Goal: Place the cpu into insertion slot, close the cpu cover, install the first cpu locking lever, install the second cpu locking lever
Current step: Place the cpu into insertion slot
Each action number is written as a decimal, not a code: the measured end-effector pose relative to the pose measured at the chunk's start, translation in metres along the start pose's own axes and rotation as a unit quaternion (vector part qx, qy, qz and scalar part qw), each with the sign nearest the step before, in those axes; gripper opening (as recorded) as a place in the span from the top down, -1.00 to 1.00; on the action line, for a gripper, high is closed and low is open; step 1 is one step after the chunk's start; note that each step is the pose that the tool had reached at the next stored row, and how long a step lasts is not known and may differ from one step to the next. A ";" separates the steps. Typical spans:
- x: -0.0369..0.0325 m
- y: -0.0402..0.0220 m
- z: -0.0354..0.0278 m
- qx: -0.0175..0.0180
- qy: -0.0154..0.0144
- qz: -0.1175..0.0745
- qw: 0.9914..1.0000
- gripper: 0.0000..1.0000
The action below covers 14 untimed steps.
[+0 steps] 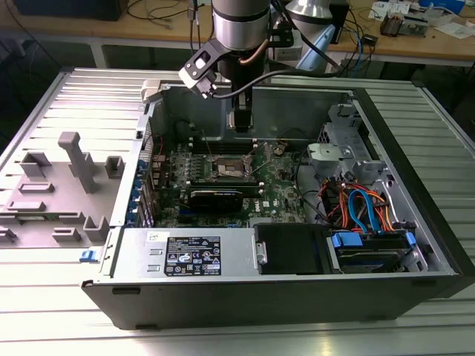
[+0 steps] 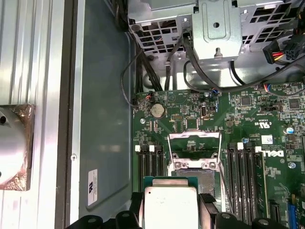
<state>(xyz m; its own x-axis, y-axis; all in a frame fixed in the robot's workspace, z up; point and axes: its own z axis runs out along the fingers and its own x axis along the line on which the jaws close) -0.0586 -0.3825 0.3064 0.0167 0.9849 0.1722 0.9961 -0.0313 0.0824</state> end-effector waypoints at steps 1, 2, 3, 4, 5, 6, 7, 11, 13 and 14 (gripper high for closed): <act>0.0000 0.0000 0.0000 0.000 0.001 0.000 1.000 -0.09; 0.0000 0.0000 0.0000 0.000 0.003 0.000 1.000 -0.09; 0.0000 0.0000 0.0000 0.000 0.004 0.000 1.000 -0.09; 0.0000 0.0000 0.0000 0.000 0.005 0.000 1.000 -0.09; 0.0000 0.0000 0.0000 0.000 0.006 0.001 1.000 -0.09; 0.0000 0.0000 0.0000 0.000 0.007 0.001 1.000 -0.09; 0.0000 0.0000 0.0000 0.000 0.008 0.001 1.000 -0.09; 0.0000 0.0000 0.0000 0.000 0.013 0.001 1.000 -0.09; 0.0000 0.0000 0.0000 0.000 0.015 0.001 1.000 -0.09; 0.0000 0.0000 0.0000 0.000 0.017 0.001 1.000 -0.09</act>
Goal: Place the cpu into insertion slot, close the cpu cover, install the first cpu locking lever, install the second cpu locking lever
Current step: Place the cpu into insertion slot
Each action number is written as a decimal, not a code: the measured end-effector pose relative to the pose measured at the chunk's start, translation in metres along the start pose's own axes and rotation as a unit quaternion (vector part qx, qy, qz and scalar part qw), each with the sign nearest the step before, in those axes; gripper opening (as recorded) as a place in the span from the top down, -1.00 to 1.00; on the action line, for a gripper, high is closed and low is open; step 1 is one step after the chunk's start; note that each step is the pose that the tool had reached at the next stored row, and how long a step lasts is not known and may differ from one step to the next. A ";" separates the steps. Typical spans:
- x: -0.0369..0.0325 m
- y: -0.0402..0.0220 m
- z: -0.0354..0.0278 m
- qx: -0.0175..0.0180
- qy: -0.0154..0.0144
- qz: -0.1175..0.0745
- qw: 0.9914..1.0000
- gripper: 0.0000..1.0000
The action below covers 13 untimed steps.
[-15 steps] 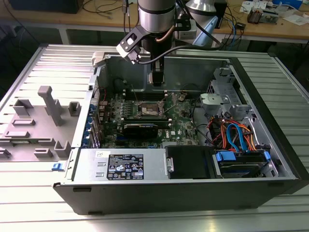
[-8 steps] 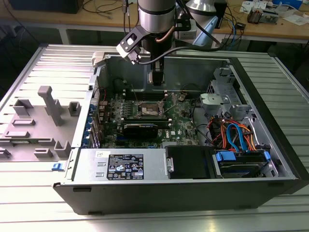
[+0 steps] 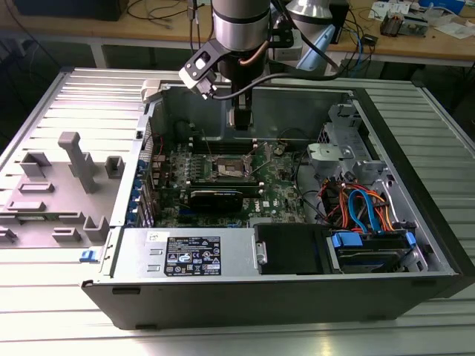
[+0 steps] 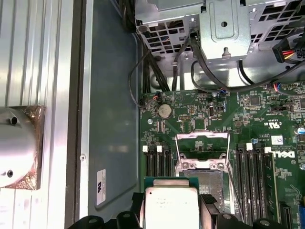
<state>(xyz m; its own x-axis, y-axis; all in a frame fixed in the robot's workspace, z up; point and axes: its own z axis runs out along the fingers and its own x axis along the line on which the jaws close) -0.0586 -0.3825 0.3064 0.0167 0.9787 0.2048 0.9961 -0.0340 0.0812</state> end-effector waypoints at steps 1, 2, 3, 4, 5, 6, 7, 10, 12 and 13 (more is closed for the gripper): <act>0.0000 0.0000 0.0000 0.000 0.001 0.000 1.000 -0.09; 0.0000 0.0000 0.0000 0.000 0.002 0.000 1.000 -0.09; 0.0000 0.0000 0.0000 0.000 0.003 0.000 1.000 -0.09; 0.0000 0.0000 0.0000 0.000 0.005 0.000 1.000 -0.09; 0.0000 0.0000 0.0000 0.000 0.007 0.001 1.000 -0.09; 0.0000 0.0000 0.0000 0.000 0.009 0.001 1.000 -0.09; 0.0000 0.0000 0.0000 0.000 0.009 0.001 1.000 -0.09; 0.0000 0.0000 0.0000 0.000 0.014 0.001 1.000 -0.09; 0.0000 0.0000 0.0000 0.000 0.016 0.001 1.000 -0.09; 0.0000 0.0000 0.0000 0.000 0.017 0.001 1.000 -0.09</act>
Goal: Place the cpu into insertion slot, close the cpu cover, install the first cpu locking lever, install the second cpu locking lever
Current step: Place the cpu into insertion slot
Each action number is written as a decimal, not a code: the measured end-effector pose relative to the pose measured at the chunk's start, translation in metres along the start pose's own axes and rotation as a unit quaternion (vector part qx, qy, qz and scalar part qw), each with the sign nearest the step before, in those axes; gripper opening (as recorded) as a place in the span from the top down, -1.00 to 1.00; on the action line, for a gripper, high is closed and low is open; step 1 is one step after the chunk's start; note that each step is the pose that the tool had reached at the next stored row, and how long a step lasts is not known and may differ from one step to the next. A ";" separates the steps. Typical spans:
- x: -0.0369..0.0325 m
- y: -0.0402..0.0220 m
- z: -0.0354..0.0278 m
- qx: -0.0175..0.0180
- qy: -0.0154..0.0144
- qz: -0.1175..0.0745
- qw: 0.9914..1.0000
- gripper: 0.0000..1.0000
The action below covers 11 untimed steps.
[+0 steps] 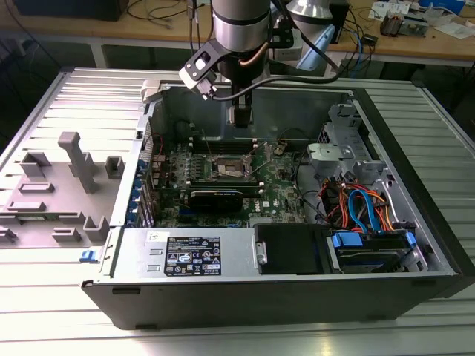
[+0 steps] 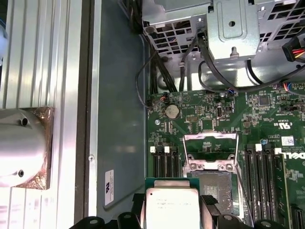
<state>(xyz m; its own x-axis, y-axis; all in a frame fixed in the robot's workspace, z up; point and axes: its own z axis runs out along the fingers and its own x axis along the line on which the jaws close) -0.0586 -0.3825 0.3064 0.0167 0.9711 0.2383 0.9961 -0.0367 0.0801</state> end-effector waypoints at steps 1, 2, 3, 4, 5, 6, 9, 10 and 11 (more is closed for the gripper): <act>0.0000 0.0000 0.0000 0.000 0.001 0.000 1.000 -0.09; 0.0000 0.0000 0.0000 0.000 0.002 0.000 1.000 -0.09; 0.0000 0.0000 0.0000 0.000 0.003 0.000 1.000 -0.09; 0.0000 0.0000 0.0000 0.000 0.004 0.000 1.000 -0.09; 0.0000 0.0000 0.0000 0.000 0.005 0.000 1.000 -0.09; 0.0000 0.0000 0.0000 0.000 0.007 0.001 1.000 -0.09; -0.0002 0.0000 0.0008 0.000 0.016 0.001 1.000 -0.09; -0.0004 -0.0002 0.0019 0.000 0.018 0.002 1.000 -0.09; -0.0010 -0.0005 0.0031 0.000 0.019 0.001 1.000 -0.09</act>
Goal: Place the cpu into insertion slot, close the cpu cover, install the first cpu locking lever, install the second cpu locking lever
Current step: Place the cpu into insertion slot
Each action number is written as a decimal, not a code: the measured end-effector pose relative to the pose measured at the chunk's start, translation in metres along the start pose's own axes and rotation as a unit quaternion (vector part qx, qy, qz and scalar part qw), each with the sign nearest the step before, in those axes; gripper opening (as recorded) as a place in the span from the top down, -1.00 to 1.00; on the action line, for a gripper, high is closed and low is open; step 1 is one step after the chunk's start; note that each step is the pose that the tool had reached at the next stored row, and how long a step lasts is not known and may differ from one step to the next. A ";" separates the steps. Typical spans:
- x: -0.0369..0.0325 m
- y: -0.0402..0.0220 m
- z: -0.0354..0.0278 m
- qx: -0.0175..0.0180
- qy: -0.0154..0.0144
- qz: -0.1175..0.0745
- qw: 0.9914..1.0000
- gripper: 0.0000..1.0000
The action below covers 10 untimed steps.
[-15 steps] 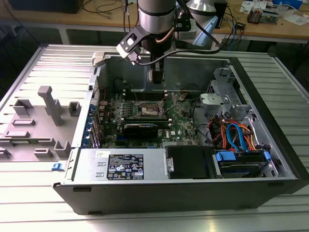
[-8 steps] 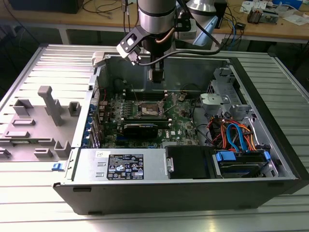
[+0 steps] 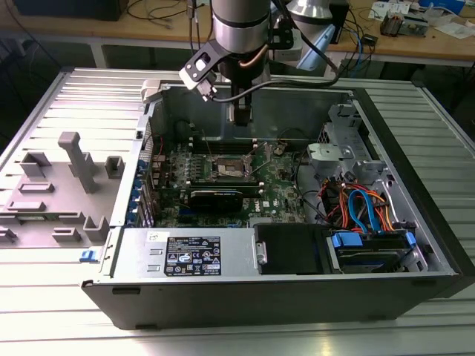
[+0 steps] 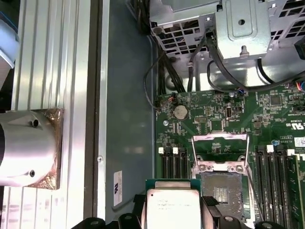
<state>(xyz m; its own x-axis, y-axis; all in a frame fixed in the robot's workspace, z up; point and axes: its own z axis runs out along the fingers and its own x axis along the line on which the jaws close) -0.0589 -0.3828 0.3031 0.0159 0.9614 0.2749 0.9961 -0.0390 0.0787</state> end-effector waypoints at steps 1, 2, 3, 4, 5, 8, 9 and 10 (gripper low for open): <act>-0.0024 -0.0004 0.0023 0.001 -0.001 -0.002 1.000 -0.09; -0.0027 -0.0006 0.0026 0.003 -0.007 -0.003 1.000 -0.09; -0.0028 -0.0006 0.0026 0.003 -0.016 -0.004 1.000 -0.09; -0.0028 -0.0006 0.0026 0.004 -0.025 -0.005 1.000 -0.09; -0.0028 -0.0006 0.0027 0.004 -0.036 -0.007 0.999 -0.09; -0.0031 -0.0009 0.0035 0.006 -0.075 -0.011 0.997 -0.09; -0.0041 -0.0023 0.0066 0.006 -0.075 -0.013 0.997 -0.09; -0.0051 -0.0042 0.0087 0.006 -0.075 -0.014 0.997 -0.09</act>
<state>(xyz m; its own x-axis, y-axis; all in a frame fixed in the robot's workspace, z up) -0.0623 -0.3851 0.2930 -0.0008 0.9920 0.1266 0.9973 -0.0084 0.0724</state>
